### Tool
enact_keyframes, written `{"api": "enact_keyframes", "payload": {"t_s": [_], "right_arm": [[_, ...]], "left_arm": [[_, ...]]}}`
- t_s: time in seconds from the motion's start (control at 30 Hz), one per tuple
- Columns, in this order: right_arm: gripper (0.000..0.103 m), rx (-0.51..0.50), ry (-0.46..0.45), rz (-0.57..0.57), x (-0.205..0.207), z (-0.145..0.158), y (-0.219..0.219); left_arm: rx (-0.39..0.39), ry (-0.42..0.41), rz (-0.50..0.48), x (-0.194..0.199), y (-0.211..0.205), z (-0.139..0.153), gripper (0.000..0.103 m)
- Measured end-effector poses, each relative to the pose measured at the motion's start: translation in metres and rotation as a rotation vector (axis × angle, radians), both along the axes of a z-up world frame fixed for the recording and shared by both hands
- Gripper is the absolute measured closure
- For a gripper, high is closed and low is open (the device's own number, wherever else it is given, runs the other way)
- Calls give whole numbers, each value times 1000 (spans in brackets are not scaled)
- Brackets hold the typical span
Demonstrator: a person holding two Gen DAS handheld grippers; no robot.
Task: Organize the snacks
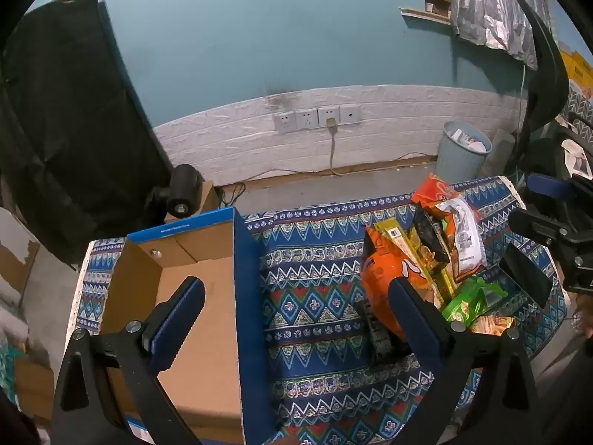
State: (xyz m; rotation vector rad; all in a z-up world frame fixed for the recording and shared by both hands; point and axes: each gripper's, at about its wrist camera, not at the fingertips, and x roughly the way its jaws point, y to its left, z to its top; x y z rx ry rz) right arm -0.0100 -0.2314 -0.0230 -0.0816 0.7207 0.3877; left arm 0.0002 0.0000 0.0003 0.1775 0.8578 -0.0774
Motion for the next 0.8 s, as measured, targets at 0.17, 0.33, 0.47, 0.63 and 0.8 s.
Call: {"api": "enact_keyframes", "payload": {"t_s": [0.17, 0.33, 0.47, 0.63, 0.8], "right_arm": [[25, -8, 0, -2, 0, 1, 1], [25, -4, -2, -4, -1, -1, 3], [25, -7, 2, -9, 0, 0, 0], [25, -10, 4, -5, -2, 0, -2], [25, -15, 8, -4, -2, -1, -2]], "left_arm": [[-6, 2, -8, 1, -1, 0, 3], [-1, -15, -28, -1, -7, 0, 3], [0, -22, -42, -4, -8, 3, 3], [15, -26, -44, -6, -10, 2, 3], [11, -19, -46, -7, -10, 1, 3]]}}
